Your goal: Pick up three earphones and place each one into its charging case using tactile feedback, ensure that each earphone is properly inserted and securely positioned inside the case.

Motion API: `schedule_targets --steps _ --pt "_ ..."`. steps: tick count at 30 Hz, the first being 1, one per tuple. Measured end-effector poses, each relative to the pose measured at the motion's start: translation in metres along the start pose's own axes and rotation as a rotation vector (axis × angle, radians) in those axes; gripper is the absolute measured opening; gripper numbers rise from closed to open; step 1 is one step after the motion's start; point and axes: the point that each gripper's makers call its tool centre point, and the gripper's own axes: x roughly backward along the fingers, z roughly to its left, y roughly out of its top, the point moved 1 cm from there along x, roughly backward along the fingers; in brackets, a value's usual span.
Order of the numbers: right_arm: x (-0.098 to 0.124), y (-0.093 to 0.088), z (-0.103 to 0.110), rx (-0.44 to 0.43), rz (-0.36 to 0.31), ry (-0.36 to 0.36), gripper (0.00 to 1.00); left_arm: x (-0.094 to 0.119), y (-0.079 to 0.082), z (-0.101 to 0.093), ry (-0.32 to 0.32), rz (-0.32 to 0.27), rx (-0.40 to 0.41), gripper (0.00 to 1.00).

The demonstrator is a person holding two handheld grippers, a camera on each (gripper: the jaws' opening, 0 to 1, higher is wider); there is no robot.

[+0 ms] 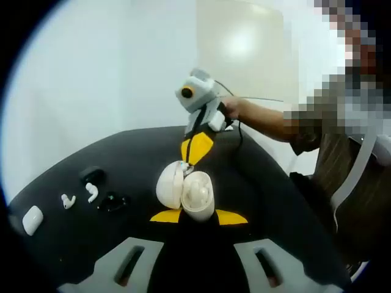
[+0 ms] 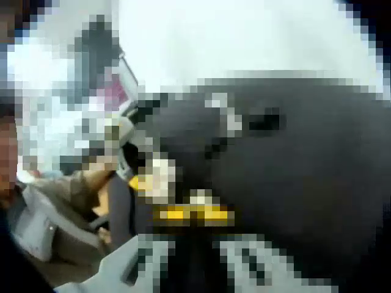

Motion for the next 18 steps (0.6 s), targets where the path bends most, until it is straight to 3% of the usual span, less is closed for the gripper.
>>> schedule_targets --steps 4,10,18 --pt "-0.001 0.005 -0.002 0.011 -0.021 -0.003 0.08 0.000 0.000 0.000 0.000 0.000 -0.001 0.16" --pt "0.000 0.024 -0.007 0.224 -0.140 -0.083 0.12 0.000 0.000 0.000 0.000 0.000 -0.001 0.16" --pt "0.005 0.030 -0.002 0.388 -0.170 -0.093 0.16 0.000 0.000 0.002 0.000 -0.001 0.000 0.16"
